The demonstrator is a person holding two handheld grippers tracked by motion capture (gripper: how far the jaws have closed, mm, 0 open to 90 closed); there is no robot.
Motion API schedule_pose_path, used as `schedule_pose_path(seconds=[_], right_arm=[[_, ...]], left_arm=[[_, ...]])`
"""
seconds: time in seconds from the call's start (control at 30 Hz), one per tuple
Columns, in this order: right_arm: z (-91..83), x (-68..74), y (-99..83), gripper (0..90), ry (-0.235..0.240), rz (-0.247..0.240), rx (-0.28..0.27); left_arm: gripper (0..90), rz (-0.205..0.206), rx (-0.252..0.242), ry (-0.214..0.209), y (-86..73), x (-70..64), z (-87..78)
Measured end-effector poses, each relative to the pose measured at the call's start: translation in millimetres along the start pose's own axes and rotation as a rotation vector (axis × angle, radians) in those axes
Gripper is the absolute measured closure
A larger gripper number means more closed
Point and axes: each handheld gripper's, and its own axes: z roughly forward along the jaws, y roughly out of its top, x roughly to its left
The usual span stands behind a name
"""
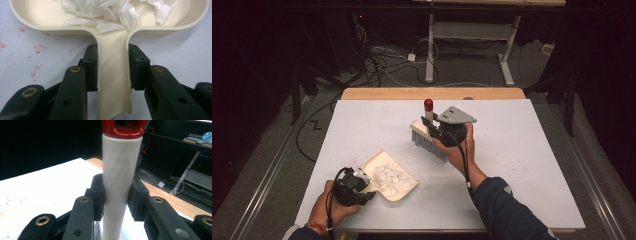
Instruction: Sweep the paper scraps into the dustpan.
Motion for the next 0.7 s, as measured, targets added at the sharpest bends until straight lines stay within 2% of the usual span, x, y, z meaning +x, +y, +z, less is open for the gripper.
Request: schedule_pose_path(seconds=[0.13,0.2,0.23,0.27,0.33,0.4,0.43,0.47,0.57,0.63,0.7], right_arm=[[1.7,3.0,2.4,70.6,0.036,-0.005,0.008],[-0.5,14.6,6.4,70.6,0.117,-0.030,0.029],[-0.5,14.6,6.4,70.6,0.117,-0.030,0.029],[-1.2,19.7,7.7,70.6,0.154,-0.029,0.040],[-4.6,32.7,9.8,70.5,0.209,-0.070,0.056],[-8.0,41.0,10.7,70.5,0.253,-0.067,0.057],[-13.1,50.3,11.8,70.5,0.294,-0.077,0.055],[-13.1,50.3,11.8,70.5,0.294,-0.077,0.055],[-19.0,58.8,13.5,70.5,0.340,-0.078,0.053],[-23.8,62.9,16.2,70.5,0.333,-0.100,0.035],[-28.7,60.6,20.7,70.5,0.338,-0.083,0.010]], left_arm=[[63.5,-0.001,0.003,0.002,0.4,-0.1,0.1],[63.5,-0.005,0.001,0.001,0.6,-0.4,0.4],[63.5,-0.002,0.003,0.001,0.9,-0.1,0.4],[63.5,-0.004,0.002,0.001,1.2,0.0,0.4],[63.5,-0.003,0.004,0.006,1.8,-0.6,0.7],[63.5,-0.002,0.005,0.007,1.8,-0.8,0.6],[63.5,-0.001,0.004,0.007,1.7,-0.9,0.7],[63.5,-0.003,0.002,0.009,1.7,-1.2,0.8],[63.5,-0.002,0.007,0.008,2.2,-1.2,0.6],[63.5,-0.002,0.006,0.009,2.1,-1.4,0.6],[63.5,-0.004,0.007,0.010,2.2,-1.5,0.5]])
